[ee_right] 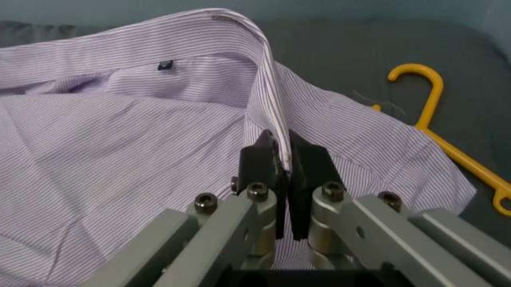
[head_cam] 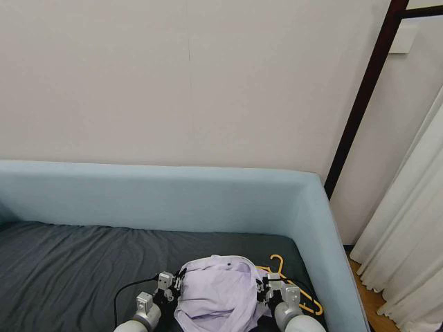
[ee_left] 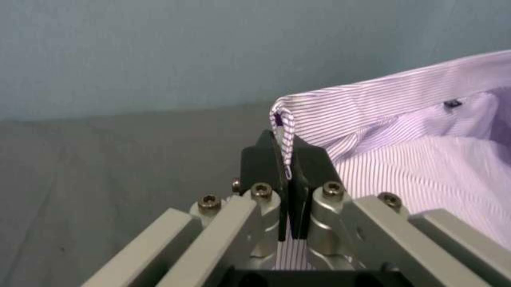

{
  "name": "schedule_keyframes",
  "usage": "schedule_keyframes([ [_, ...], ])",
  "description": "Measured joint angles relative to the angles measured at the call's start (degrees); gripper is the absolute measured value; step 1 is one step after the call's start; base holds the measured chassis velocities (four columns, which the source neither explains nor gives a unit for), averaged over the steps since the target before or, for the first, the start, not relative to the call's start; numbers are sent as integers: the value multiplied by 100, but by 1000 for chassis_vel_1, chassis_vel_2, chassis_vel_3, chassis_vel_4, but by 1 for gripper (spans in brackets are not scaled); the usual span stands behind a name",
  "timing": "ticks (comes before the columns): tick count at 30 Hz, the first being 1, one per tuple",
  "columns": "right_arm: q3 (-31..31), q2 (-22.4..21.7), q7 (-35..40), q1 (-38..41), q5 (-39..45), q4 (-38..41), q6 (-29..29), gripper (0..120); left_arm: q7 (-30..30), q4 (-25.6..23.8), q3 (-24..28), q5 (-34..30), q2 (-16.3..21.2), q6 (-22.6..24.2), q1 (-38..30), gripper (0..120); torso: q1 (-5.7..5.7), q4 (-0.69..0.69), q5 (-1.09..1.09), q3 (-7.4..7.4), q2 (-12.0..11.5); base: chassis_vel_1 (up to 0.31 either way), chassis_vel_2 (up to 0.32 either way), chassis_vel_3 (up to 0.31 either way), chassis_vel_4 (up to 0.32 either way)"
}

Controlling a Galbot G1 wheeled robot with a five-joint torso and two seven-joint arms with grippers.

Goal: Pick up the clothes from the sofa and hang them on the clothes hanger.

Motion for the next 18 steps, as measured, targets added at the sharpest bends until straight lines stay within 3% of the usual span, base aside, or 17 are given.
schedule_keyframes([
  [5,-27,-176,-103,170,-275,133,110,0,-312,-762,-245,16,255,113,90,0,0,0,1,0,0,0,0,0,0],
  [7,-34,-424,-133,414,-228,282,123,0,-764,-1422,-335,-13,537,335,51,0,0,0,-2,0,0,0,0,0,0],
  [9,-24,-485,-135,473,-195,326,123,0,-874,-1573,-353,-38,621,390,29,0,0,0,-2,0,0,0,0,0,0],
  [11,57,-735,-177,660,-4,517,123,0,-1213,-2170,-420,-183,1015,584,-92,0,0,0,2,0,0,0,0,0,0],
  [12,57,-735,-177,660,-4,517,123,0,-1213,-2170,-420,-183,1015,584,-92,0,0,0,2,0,0,0,0,0,0],
  [15,244,-1042,-385,893,236,817,135,0,-1531,-2843,-509,-378,1542,768,-334,0,0,-1,0,0,0,0,0,0,0],
  [18,304,-1129,-462,1106,237,921,144,0,-1675,-3125,-542,-506,1721,867,-506,0,0,1,2,0,0,0,0,0,0],
])
